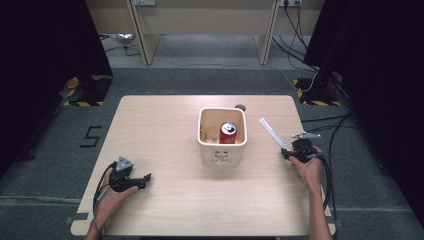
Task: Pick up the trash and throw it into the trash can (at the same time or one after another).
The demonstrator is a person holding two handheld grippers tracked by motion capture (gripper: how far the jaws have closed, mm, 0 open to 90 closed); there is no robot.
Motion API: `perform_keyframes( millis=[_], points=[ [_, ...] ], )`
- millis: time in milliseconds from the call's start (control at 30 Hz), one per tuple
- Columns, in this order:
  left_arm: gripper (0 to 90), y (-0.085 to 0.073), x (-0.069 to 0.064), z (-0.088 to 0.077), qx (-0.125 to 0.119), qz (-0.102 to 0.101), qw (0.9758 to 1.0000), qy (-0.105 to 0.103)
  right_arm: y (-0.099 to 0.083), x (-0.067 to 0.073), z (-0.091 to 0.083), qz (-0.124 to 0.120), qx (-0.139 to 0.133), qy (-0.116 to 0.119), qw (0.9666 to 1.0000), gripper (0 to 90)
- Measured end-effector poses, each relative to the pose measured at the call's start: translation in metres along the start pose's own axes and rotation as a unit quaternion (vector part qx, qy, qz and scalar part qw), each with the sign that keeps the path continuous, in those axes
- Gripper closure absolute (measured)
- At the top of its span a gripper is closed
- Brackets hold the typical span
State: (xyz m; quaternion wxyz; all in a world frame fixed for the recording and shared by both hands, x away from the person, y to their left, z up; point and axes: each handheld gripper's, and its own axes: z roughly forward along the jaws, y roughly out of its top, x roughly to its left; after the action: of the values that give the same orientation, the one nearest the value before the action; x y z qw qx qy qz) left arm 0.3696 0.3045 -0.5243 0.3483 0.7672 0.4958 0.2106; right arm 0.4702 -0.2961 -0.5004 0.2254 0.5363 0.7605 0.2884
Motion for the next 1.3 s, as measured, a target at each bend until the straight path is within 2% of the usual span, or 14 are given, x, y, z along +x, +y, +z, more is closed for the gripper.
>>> perform_keyframes(
  millis=[167, 867, 1167, 1300],
  points=[
    [14.6, 0.0, 0.0, 0.0, 0.0, 0.0, 1.0, 0.0, 0.0023, 0.0018, 0.0031, -0.009, 0.0, 0.001, 1.0, 47.9],
    [14.6, 0.0, 0.0, 0.0, 0.0, 0.0, 1.0, 0.0, 0.005, 0.0031, 0.0049, -0.003, 0.004, 0.015, 0.9999, 55.5],
    [14.6, 0.0, 0.0, 0.0, 0.0, 0.0, 1.0, 0.0, 0.0035, 0.0039, 0.0018, -0.012, 0.008, 0.024, 0.9996, 69.5],
    [14.6, 0.0, 0.0, 0.0, 0.0, 0.0, 1.0, 0.0, 0.003, 0.0057, -0.0009, -0.023, 0.015, 0.017, 0.9995, 76.9]
  ],
)
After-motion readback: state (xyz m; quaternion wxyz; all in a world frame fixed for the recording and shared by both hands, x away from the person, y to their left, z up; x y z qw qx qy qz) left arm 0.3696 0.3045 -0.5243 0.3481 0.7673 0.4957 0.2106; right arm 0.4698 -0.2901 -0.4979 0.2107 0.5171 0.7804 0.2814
